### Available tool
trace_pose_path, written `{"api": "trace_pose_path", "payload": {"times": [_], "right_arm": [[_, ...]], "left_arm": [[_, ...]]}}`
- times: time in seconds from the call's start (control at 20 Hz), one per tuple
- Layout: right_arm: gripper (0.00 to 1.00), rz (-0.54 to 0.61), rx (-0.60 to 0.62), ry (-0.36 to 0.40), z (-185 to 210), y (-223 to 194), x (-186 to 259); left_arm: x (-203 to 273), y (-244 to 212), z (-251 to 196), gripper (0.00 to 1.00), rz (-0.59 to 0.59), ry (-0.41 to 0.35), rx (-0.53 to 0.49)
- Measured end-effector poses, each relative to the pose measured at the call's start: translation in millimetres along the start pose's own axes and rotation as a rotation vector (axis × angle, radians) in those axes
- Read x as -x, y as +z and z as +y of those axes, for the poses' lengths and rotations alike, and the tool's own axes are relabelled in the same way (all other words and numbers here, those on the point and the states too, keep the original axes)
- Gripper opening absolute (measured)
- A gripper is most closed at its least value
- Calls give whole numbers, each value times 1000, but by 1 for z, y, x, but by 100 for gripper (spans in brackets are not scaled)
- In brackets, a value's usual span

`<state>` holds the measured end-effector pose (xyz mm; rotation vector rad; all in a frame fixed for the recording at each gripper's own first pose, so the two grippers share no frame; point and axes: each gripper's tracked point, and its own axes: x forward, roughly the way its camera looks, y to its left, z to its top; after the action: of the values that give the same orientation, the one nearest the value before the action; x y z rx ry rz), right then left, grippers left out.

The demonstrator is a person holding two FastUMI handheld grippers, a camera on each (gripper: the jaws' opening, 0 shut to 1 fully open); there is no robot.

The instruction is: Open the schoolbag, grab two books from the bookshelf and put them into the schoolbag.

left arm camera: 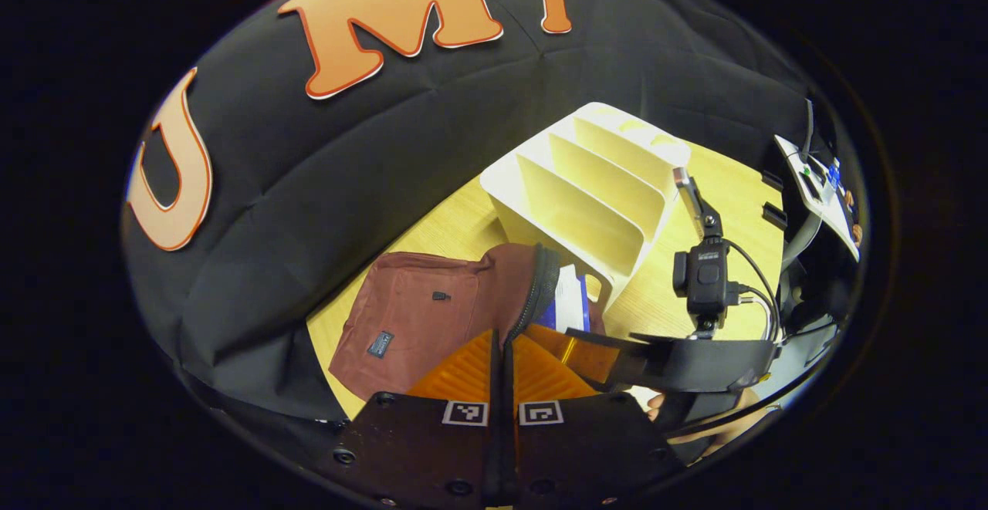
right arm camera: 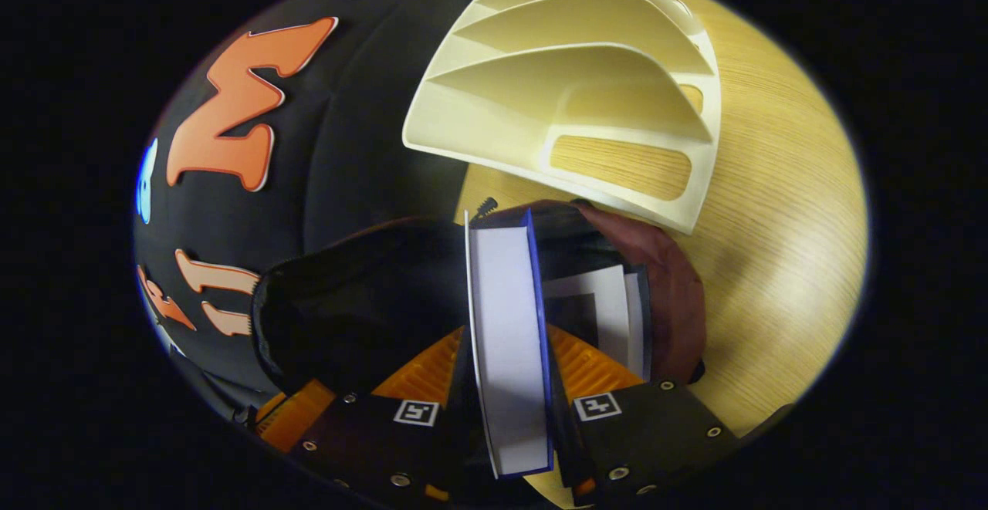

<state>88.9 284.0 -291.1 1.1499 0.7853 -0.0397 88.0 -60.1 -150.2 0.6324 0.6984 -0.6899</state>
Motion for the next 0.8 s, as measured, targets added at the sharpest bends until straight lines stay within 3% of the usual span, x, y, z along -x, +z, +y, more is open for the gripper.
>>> {"api": "trace_pose_path", "payload": {"times": [0.1,0.15,0.2,0.35,0.55,0.8], "right_arm": [[65,42,18,-77,-19,-7,0],[56,50,17,-73,-18,-8,-3],[75,57,25,-75,-16,-7,3],[97,70,118,-152,-27,4,18],[98,30,141,-151,-32,38,43],[98,-35,163,-217,-63,102,78]], "left_arm": [[-1,-3,0,1,1,-3,5],[-1,-4,-2,1,-1,-11,12],[-2,-5,-1,1,-3,-15,24],[-1,-6,2,1,-16,-23,71],[-1,-12,-2,1,-22,-43,103],[-8,-15,-9,1,-6,-46,139]]}}
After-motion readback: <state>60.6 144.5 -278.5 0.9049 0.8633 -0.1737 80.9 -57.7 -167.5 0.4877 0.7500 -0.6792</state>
